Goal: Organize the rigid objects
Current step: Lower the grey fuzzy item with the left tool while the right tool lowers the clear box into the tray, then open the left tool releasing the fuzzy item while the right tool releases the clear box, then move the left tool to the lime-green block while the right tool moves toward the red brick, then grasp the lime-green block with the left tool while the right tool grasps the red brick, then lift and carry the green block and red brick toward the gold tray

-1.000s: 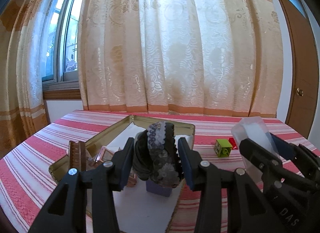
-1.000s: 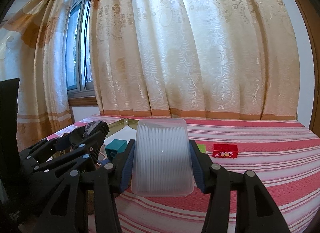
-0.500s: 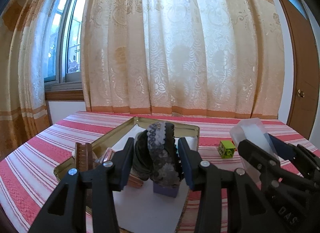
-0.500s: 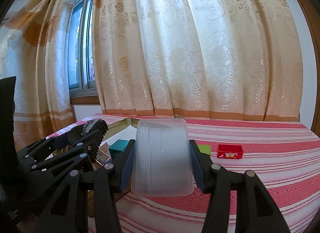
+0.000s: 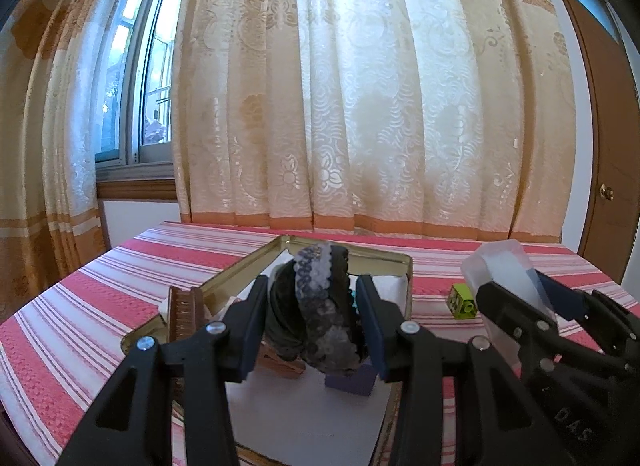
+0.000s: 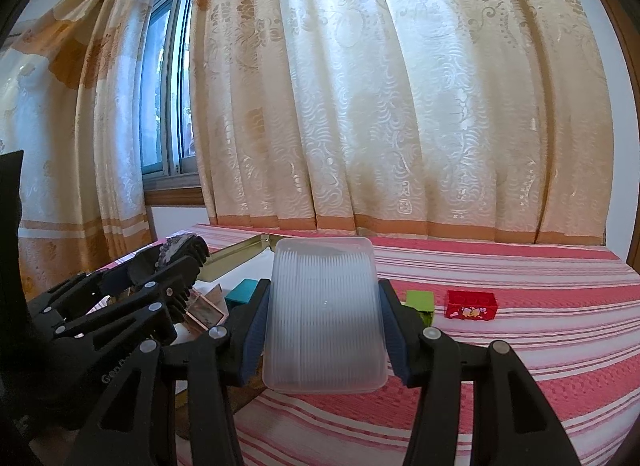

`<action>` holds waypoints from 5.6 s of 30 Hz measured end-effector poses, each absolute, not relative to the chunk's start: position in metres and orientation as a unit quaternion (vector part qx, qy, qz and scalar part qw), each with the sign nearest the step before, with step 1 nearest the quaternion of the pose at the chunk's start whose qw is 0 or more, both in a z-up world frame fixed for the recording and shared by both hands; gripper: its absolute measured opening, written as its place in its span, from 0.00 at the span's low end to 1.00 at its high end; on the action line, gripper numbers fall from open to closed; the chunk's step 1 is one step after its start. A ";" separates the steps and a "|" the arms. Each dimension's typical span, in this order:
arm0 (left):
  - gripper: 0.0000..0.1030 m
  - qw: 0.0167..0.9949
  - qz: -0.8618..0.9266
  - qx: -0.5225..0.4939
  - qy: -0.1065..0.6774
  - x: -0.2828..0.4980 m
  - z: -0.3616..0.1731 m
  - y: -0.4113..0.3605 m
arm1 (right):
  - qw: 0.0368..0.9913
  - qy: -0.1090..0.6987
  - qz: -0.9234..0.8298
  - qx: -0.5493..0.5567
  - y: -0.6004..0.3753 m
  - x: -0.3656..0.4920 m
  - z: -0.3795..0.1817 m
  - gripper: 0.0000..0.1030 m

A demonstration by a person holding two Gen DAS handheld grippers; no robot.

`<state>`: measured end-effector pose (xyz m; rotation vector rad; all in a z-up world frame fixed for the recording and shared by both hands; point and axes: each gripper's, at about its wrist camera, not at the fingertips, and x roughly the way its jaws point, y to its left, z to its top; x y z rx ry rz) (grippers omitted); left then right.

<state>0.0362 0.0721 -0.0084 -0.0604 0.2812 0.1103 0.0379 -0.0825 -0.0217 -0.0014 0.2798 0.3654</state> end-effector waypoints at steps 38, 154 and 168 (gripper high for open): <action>0.42 0.986 0.084 -0.034 0.139 0.030 -0.010 0.110 | 0.965 0.150 0.212 -0.019 -0.047 0.051 -0.024 0.52; 0.29 0.932 -0.037 0.044 0.357 0.206 -0.051 -0.066 | 0.884 0.405 0.225 -0.069 -0.186 0.249 -0.081 0.33; 0.29 0.947 -0.038 0.060 0.313 0.179 -0.038 -0.073 | 0.932 0.335 0.129 -0.051 -0.208 0.208 -0.060 0.33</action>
